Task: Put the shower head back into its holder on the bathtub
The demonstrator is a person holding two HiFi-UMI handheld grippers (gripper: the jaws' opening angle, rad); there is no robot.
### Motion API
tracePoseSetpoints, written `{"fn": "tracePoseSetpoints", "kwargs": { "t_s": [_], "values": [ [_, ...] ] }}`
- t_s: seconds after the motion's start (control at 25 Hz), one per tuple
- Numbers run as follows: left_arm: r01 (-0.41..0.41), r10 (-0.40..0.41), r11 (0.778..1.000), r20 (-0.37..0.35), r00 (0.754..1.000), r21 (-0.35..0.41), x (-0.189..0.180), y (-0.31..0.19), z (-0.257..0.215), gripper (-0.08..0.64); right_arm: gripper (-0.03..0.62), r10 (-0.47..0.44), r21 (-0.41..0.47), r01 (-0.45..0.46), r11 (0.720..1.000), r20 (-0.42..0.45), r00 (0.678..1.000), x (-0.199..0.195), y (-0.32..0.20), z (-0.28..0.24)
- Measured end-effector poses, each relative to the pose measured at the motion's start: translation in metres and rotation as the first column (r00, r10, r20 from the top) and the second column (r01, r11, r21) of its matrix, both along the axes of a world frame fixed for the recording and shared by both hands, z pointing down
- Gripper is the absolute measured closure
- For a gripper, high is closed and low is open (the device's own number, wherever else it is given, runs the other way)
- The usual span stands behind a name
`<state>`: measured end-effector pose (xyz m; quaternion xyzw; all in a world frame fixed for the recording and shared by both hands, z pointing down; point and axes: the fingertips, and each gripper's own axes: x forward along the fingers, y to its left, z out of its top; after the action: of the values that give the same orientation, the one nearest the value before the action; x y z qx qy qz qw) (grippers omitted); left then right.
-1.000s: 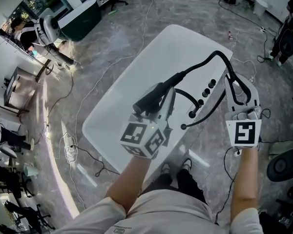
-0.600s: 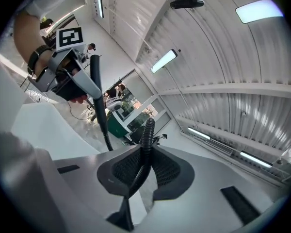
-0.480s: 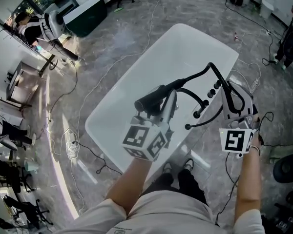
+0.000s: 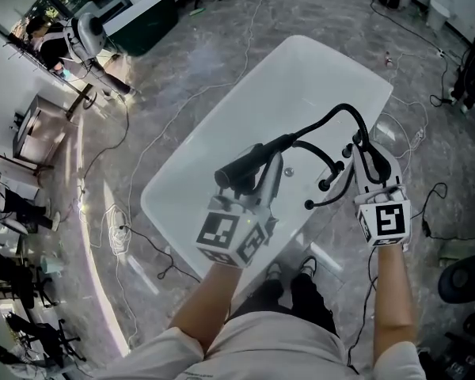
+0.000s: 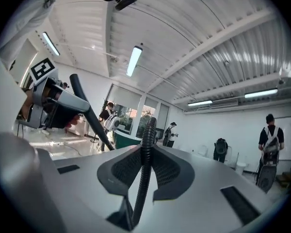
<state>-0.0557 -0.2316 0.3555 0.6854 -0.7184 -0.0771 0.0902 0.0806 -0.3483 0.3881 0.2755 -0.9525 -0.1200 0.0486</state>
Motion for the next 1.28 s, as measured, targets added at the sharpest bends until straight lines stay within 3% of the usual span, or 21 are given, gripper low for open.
{"fn": "tracePoseSetpoints", "kwargs": {
  "t_s": [0.24,0.4,0.56,0.76,1.08,1.28],
  "values": [
    [0.010,-0.010,1.000,0.014,1.000,0.001,-0.007,0.005,0.000,0.430,0.523,-0.019,-0.177,0.040,0.983,0.120,0.993,-0.006,0.008,0.016],
    [0.009,-0.009,1.000,0.031,0.999,0.001,-0.012,0.011,-0.002,0.430,0.523,-0.017,-0.308,0.073,0.948,0.180,0.984,-0.008,0.019,0.037],
    [0.007,-0.007,1.000,0.034,0.999,-0.003,-0.018,0.013,0.002,0.430,0.523,0.006,-0.401,0.070,0.913,0.185,0.983,-0.005,0.026,0.068],
    [0.012,-0.012,1.000,0.040,0.999,-0.004,-0.022,0.017,0.004,0.430,0.523,0.033,-0.476,0.058,0.877,0.181,0.983,-0.005,0.031,0.107],
    [0.005,-0.007,1.000,0.083,0.997,0.028,-0.027,0.020,-0.011,0.430,0.523,0.002,-0.538,0.072,0.840,0.136,0.991,-0.007,0.053,0.159],
    [-0.006,0.003,0.999,0.097,0.995,0.034,-0.034,0.024,-0.023,0.430,0.523,0.032,-0.526,0.005,0.850,0.061,0.998,0.003,0.066,0.168]
  ]
}}
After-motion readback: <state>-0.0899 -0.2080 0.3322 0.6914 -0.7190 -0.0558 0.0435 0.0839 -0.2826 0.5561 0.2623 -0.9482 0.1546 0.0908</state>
